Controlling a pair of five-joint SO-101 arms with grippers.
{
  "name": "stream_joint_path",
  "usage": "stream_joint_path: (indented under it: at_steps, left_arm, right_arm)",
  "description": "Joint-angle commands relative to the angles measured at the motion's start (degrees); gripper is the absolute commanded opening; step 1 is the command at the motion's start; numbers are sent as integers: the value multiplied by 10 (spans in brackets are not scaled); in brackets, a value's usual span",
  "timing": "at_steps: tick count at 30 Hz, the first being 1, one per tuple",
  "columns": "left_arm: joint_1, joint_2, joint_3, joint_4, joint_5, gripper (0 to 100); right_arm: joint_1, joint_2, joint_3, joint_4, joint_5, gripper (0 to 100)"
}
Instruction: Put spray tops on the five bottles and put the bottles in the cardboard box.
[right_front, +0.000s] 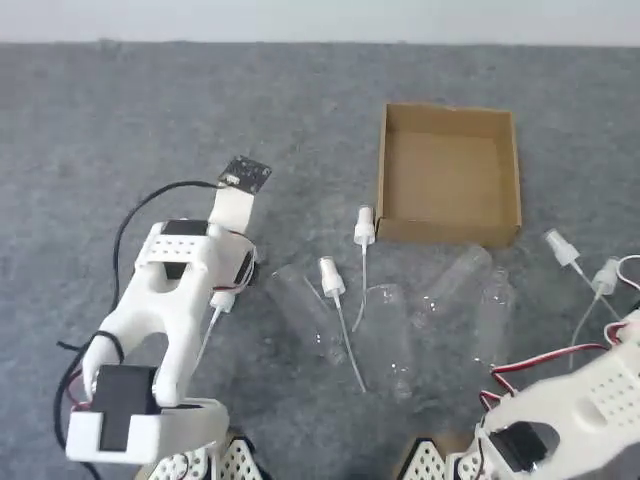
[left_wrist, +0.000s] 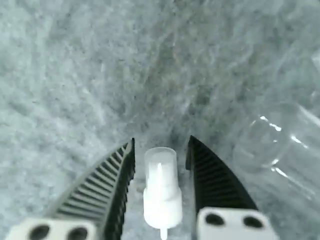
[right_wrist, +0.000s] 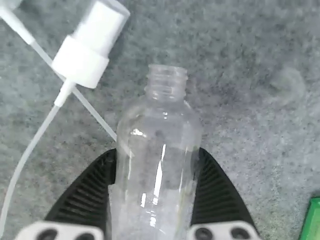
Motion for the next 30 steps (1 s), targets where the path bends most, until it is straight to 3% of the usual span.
stream_joint_path:
  at_steps: [1, 7, 17, 24, 30]
  left_arm:
    - [-4, -1, -22, 18, -20, 155]
    - [-4, -1, 21, 0, -37, 146]
    - [-3, -11, 26, -6, -32, 13]
    - [2, -127, 27, 39, -2, 9]
    - [3, -253, 27, 105, 10, 9]
  right_arm:
    - [-3, -14, -35, 8, 11, 10]
    - [-3, -14, -35, 8, 11, 10]
    - [-3, -14, -35, 9, 11, 15]
    - [-4, -15, -35, 32, 11, 190]
    - [-8, -19, -35, 36, 9, 239]
